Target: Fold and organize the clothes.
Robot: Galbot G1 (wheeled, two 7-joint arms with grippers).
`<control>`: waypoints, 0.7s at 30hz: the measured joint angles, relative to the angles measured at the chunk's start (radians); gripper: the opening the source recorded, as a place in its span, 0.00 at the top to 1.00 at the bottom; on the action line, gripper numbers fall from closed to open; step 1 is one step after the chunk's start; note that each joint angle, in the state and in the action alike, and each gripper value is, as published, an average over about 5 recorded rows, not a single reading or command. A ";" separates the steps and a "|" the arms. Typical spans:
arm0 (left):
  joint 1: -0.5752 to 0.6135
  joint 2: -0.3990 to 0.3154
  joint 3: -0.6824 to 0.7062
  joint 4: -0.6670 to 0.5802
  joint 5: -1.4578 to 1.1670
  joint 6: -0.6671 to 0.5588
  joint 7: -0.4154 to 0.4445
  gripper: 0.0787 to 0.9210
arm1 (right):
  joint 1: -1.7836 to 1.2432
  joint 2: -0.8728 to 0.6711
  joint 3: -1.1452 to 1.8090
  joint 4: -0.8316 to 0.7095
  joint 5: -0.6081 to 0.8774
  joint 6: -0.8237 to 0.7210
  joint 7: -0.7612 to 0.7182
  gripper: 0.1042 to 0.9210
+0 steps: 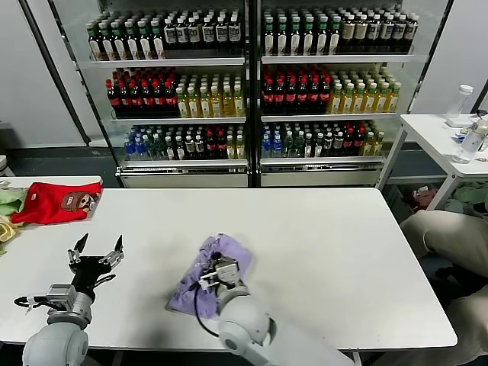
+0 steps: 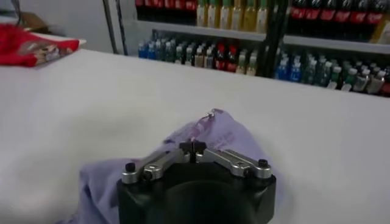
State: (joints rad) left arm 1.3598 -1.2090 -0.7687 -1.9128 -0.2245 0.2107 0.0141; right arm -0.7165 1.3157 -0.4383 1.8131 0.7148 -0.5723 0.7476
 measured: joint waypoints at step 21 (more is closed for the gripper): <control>-0.005 -0.019 0.041 0.009 0.012 -0.009 -0.007 0.12 | -0.352 -0.327 0.336 0.274 -0.237 0.104 -0.449 0.99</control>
State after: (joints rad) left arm 1.3551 -1.2280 -0.7279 -1.9033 -0.2129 0.2013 0.0067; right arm -1.0682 0.9889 -0.1026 2.0874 0.4775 -0.4684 0.2986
